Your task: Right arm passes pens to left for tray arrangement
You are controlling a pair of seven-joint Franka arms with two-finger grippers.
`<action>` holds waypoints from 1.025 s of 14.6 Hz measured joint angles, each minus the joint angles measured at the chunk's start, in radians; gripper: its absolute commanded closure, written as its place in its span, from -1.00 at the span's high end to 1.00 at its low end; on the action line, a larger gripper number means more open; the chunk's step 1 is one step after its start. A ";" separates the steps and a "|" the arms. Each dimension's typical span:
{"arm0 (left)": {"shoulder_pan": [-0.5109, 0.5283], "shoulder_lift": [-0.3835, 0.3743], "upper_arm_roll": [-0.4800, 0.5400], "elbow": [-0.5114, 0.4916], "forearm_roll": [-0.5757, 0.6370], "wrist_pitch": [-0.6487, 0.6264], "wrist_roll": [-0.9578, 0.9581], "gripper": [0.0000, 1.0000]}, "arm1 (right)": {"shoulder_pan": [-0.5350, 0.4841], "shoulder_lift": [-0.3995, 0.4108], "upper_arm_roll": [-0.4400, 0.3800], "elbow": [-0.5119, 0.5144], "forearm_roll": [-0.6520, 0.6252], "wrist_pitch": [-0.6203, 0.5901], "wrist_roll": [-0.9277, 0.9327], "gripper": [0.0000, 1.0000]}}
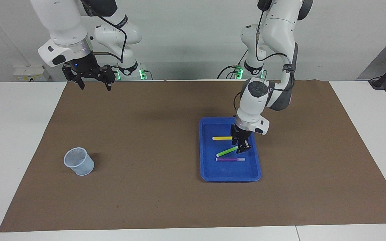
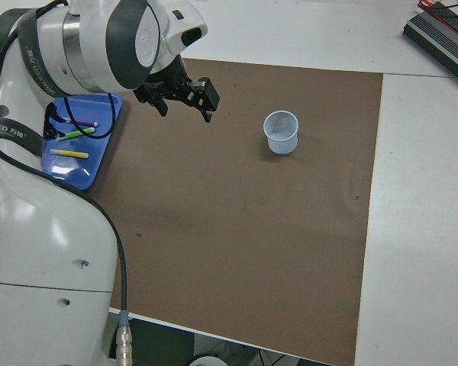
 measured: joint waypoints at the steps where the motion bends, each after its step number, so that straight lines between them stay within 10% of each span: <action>1: 0.000 0.002 0.001 -0.002 0.000 0.007 0.000 0.01 | 0.000 0.000 0.000 0.000 0.000 0.000 0.000 1.00; 15: 0.000 0.022 0.000 -0.019 0.008 0.033 -0.001 0.01 | 0.000 -0.002 0.000 -0.006 0.000 0.000 0.000 1.00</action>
